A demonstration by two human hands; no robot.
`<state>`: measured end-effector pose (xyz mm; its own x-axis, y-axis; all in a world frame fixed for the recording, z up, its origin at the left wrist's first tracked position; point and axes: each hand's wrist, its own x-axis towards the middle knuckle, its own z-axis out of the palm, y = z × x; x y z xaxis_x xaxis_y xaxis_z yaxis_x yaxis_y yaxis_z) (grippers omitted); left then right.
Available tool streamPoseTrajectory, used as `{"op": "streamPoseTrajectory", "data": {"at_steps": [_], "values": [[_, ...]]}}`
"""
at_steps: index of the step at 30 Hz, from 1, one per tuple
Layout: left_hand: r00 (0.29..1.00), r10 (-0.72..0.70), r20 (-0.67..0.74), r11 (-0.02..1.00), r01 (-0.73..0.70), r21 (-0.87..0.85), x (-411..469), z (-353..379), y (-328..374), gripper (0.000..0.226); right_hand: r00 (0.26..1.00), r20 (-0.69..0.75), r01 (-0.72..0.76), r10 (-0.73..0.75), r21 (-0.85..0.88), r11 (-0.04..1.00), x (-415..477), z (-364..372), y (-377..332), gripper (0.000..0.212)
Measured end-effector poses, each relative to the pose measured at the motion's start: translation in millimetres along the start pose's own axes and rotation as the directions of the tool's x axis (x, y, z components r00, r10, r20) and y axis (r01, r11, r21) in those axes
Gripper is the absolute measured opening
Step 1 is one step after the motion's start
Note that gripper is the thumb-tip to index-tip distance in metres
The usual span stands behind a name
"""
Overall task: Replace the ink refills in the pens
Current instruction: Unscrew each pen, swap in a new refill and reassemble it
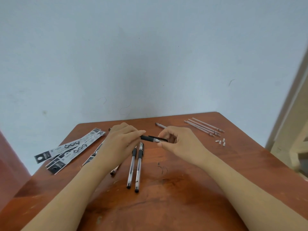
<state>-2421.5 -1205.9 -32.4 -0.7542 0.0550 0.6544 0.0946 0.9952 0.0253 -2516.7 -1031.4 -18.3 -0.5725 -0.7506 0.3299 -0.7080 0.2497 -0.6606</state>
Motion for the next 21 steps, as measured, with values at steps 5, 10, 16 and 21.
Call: {"op": "streamPoseTrajectory", "data": {"at_steps": [5, 10, 16, 21], "values": [[0.994, -0.103, 0.044, 0.994, 0.104, -0.015, -0.2, -5.1, 2.2, 0.040, 0.982, -0.108, -0.099, 0.156, 0.409, 0.907, 5.2, -13.9, 5.9, 0.016], [0.985, -0.161, 0.065, 0.973, 0.169, -0.154, -1.3, -7.8, 4.4, 0.045, 0.922, -0.131, -0.050, 0.365, 0.893, 0.448, 11.2, -35.5, 20.0, 0.015], [0.958, -0.223, 0.179, 0.973, 0.231, -0.020, 1.2, -4.7, 5.2, 0.053, 0.866, -0.040, -0.210, 0.498, 0.875, 0.436, 18.4, -31.6, 36.6, 0.026], [0.879, -0.360, 0.313, 0.933, 0.331, 0.143, -2.2, 1.0, -9.3, 0.034, 0.884, 0.090, -0.343, 0.458, 0.790, 0.508, 20.7, -16.7, 46.5, 0.025]]}}
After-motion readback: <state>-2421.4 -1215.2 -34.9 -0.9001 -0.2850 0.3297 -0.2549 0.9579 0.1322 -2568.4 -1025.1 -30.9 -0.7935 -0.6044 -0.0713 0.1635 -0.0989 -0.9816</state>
